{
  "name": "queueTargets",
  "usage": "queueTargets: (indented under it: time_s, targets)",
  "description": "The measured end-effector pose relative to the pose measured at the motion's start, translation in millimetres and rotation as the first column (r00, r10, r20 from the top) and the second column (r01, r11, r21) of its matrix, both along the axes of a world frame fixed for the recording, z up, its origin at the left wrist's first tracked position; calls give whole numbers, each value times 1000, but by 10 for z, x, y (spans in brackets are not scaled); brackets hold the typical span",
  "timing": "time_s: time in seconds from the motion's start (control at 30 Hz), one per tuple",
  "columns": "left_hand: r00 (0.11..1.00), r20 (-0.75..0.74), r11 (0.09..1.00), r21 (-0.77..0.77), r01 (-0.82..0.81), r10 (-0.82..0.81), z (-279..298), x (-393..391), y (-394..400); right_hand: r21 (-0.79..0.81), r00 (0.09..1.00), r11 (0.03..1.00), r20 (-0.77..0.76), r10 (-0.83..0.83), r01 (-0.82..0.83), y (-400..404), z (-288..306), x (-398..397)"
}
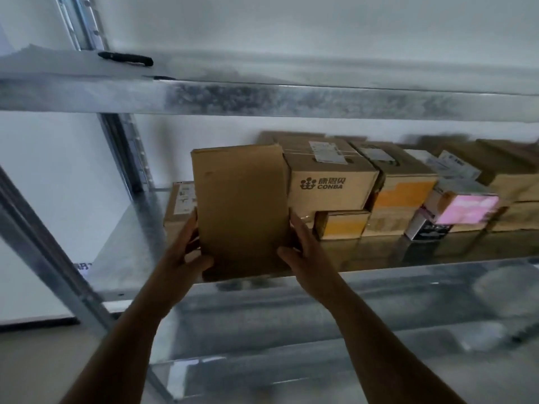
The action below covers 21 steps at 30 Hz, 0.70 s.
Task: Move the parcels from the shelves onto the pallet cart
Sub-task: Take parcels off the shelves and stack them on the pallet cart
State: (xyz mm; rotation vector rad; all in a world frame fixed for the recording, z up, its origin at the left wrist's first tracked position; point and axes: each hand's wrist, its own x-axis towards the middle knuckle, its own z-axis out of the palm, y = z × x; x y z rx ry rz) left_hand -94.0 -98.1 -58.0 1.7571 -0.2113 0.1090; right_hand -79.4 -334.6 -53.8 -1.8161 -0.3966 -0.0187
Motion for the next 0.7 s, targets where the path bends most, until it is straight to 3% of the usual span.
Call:
queueTargets:
  time_s: [0.2, 0.5, 0.7]
  targets:
    - [999, 34, 996, 85, 2, -5, -93, -574, -644, -14, 994, 995, 52, -97, 98, -629, -139, -663]
    - [992, 41, 988, 98, 118, -122, -166, -926, -2014, 111, 959, 953, -1, -283, 281, -1924, -234, -1416]
    - [950, -24, 942, 126, 312, -312, -199, -993, -3042, 193, 887, 867, -50, -459, 460, -2899, -379, -1901]
